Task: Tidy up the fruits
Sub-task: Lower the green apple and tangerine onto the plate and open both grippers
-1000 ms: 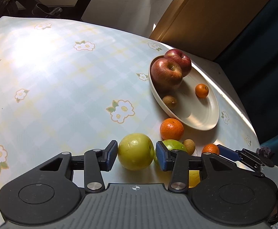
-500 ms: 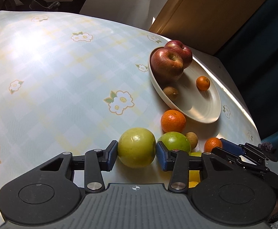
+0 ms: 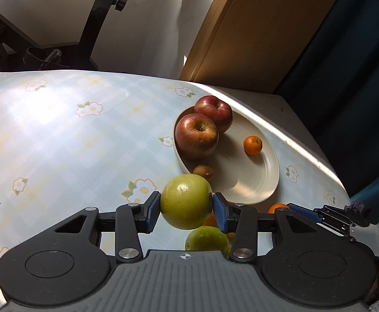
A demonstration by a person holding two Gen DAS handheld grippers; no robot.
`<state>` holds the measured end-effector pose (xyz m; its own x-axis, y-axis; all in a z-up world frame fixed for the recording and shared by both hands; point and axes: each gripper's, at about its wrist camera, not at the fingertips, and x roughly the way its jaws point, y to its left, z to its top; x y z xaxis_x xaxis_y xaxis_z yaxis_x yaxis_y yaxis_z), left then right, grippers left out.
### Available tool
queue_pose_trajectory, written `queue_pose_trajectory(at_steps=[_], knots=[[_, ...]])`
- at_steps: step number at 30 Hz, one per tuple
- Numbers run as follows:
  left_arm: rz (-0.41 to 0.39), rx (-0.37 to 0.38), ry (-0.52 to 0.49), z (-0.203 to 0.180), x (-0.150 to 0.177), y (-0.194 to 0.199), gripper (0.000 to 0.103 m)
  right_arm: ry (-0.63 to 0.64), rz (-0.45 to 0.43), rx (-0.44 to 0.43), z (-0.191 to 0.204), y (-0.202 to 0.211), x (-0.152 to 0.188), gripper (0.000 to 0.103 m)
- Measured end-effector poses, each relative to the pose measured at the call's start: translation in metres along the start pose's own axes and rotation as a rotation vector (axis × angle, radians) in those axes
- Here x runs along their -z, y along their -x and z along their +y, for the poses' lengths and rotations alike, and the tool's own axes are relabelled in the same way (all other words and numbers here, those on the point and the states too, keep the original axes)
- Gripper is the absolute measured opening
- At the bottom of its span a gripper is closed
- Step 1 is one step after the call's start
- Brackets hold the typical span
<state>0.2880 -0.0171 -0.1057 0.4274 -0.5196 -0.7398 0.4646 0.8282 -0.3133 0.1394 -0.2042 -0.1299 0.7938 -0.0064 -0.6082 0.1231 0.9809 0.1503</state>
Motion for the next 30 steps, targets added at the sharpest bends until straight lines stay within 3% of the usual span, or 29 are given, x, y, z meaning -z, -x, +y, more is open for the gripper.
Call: queue_pose_trajectory(at_steps=[6,15,30], knots=[[0.020,0.015,-0.068,-0.029,-0.012,-0.022,0.046,0.040,-0.040,0.026,-0.016,-0.003,-0.015,0.031],[0.094,0.029,-0.090,-0.050,-0.020,-0.063,0.046,0.084,-0.072,0.040,-0.042,-0.022,-0.033,0.031],[0.143,-0.025,-0.128,-0.054,-0.021,-0.084,0.046,0.202,0.001,0.045,-0.044,-0.078,-0.049,0.031]])
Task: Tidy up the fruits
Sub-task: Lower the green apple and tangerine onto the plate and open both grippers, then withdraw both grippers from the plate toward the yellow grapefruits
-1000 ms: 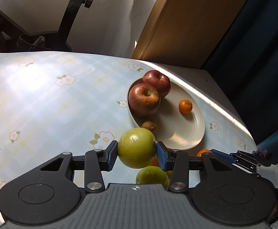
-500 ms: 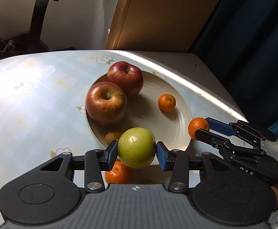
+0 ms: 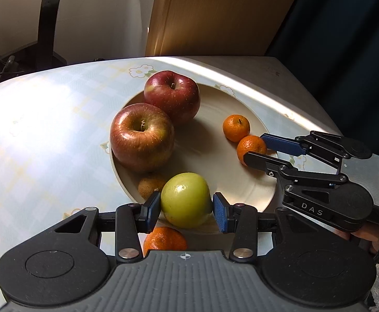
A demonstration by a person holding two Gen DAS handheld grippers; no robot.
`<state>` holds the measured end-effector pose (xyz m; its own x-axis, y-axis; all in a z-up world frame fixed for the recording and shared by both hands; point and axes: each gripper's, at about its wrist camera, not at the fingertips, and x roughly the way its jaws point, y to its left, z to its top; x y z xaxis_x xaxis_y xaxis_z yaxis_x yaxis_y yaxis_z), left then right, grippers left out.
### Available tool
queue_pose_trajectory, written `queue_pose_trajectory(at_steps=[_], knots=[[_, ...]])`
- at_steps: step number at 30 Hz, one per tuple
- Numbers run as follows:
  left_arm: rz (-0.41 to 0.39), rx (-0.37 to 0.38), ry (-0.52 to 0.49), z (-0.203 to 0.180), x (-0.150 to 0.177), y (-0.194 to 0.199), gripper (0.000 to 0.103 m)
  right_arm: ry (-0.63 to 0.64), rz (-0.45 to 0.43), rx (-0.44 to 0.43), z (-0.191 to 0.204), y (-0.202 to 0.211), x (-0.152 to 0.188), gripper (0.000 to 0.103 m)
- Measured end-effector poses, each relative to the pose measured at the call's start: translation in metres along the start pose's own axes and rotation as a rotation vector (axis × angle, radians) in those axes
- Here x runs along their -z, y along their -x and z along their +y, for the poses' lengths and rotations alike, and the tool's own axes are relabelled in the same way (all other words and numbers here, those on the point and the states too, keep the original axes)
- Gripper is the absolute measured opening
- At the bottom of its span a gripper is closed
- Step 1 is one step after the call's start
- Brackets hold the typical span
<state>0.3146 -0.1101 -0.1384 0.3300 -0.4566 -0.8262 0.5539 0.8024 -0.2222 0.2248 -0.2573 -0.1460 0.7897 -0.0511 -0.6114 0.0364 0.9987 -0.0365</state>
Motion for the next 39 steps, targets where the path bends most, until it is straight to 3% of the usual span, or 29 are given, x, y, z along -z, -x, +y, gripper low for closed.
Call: queue_pose_trajectory(at_steps=[17,24,39], knots=[[0.006,-0.013,-0.029,-0.006,0.002,-0.002,0.046,-0.040,-0.038,0.037,-0.016,-0.027,-0.014,0.034],[0.001,0.004,-0.007,0.000,0.000,-0.002,0.046,-0.056,-0.067,0.036,-0.014,-0.010,-0.010,0.041],[-0.065,0.017,0.021,0.009,0.011,0.034,0.046,-0.177,-0.101,0.033,-0.003,0.045,0.008,0.041]])
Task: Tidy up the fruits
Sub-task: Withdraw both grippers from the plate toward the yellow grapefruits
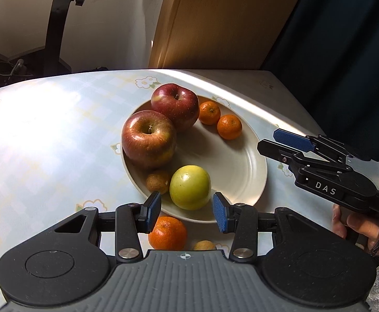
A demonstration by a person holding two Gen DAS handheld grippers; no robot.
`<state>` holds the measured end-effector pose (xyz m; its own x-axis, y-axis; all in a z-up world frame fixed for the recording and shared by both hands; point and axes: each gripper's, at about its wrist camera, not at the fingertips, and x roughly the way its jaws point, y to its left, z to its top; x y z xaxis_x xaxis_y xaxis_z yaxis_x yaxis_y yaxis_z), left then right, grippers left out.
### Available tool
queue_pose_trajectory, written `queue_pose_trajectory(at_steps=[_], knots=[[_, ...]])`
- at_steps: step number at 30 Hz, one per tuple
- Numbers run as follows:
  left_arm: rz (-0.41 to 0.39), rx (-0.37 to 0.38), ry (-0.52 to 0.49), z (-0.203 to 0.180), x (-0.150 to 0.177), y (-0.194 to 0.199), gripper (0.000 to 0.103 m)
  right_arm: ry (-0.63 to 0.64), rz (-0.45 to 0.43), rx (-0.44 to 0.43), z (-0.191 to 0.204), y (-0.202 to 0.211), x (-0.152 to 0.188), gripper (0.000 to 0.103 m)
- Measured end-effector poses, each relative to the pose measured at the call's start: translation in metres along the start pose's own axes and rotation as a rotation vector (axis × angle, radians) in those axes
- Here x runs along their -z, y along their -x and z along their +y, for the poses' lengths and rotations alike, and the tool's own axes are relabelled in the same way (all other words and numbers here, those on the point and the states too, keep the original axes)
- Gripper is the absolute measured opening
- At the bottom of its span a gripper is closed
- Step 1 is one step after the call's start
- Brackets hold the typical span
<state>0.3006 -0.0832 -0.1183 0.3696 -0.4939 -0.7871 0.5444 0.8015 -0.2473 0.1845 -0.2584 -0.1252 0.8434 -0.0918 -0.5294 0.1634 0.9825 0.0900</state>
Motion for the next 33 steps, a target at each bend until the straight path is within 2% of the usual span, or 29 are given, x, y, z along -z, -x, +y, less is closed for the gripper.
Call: queue_pose_trajectory(at_steps=[15,18,21,26,33], knots=[[-0.076,-0.094,0.015,0.034,0.042,0.061,0.046,-0.056,0.021,-0.006,0.037,0.043,0.030,0.041],[-0.086,-0.096,0.041,0.039,0.051,0.064,0.046,-0.048,0.027,-0.006,0.047,0.050,0.036,0.047],[-0.098,-0.105,0.059,0.041,0.060,0.068,0.046,-0.032,0.041,-0.010,0.059,0.058,0.043,0.061],[-0.102,-0.122,0.065,0.042,0.074,0.071,0.046,-0.005,0.053,-0.016,0.077,0.073,0.054,0.063],[-0.123,-0.145,0.064,0.043,0.090,0.079,0.046,0.020,0.061,-0.028,0.098,0.088,0.067,0.076]])
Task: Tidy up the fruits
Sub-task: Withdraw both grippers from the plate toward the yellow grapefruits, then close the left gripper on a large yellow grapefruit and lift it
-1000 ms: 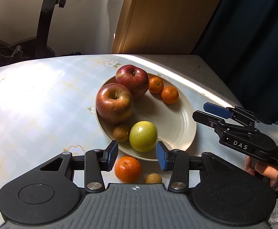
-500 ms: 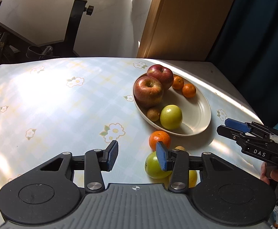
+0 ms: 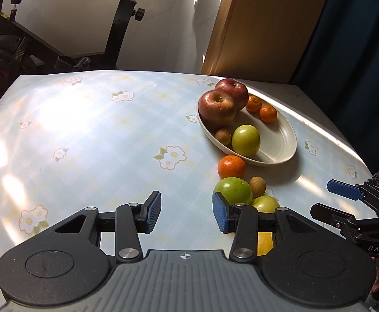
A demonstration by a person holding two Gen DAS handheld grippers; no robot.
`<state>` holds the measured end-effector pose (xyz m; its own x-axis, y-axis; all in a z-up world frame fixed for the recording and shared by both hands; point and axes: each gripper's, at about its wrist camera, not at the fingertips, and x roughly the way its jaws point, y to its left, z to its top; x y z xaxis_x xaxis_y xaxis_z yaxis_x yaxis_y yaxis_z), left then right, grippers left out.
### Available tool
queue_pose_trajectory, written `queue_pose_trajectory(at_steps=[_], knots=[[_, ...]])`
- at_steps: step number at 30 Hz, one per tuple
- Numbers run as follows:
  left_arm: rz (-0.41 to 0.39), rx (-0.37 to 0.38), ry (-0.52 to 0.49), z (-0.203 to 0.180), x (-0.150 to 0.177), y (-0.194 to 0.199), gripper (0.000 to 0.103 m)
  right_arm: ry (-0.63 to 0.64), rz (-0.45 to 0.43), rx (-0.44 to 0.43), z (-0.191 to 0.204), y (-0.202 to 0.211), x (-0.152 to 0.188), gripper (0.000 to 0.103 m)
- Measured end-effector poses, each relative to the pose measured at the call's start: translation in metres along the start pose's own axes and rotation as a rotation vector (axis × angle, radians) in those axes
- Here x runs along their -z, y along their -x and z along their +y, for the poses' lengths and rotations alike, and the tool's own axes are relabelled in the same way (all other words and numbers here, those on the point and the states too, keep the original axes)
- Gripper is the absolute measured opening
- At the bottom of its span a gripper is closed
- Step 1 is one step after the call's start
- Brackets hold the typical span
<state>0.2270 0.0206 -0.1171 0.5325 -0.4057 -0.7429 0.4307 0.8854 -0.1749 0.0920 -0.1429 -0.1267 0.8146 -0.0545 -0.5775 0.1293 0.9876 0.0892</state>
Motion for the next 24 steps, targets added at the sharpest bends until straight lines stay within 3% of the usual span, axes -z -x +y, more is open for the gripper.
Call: queue_pose_trajectory(at_steps=[12,19,24], knots=[[-0.002,-0.006,0.014,0.006,0.017,0.010,0.046,0.111,0.092,-0.041,0.038,-0.005,0.018,0.078],[-0.005,0.010,-0.002,-0.002,0.014,0.011,0.046,0.106,0.128,-0.055,0.030,-0.005,0.024,0.078],[-0.004,0.060,-0.006,-0.013,0.010,0.009,0.045,0.118,0.131,-0.061,0.024,0.000,0.025,0.078]])
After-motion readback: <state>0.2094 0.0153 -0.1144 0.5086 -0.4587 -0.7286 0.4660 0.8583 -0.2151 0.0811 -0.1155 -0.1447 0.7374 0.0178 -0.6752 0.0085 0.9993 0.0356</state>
